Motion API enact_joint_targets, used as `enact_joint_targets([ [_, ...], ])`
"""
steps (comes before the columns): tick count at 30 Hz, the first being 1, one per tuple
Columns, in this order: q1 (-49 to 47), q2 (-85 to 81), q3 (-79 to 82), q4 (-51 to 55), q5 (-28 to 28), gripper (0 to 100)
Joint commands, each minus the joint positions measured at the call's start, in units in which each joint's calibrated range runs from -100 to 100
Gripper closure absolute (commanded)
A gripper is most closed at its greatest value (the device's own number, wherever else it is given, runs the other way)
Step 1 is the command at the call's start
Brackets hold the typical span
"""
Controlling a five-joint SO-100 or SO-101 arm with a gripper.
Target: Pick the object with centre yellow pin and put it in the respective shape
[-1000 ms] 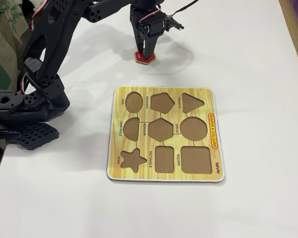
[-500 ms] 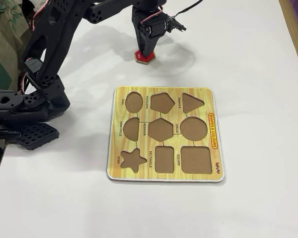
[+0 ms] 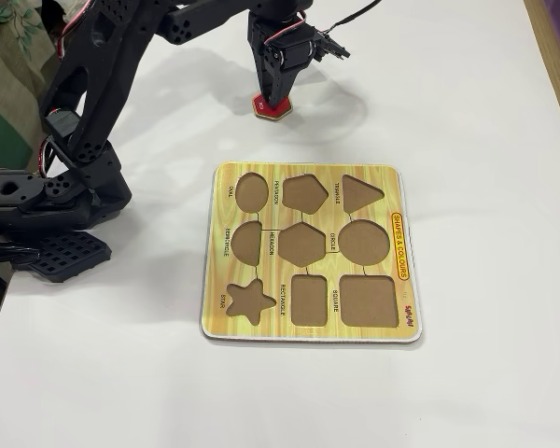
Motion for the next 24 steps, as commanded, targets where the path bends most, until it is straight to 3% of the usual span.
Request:
enact_joint_targets([
  [1,0.61,-0.98,-0.9,-1.26,-0.33,96],
  [24,21.12,-12.87,0.09,-1.26,0.14,96],
])
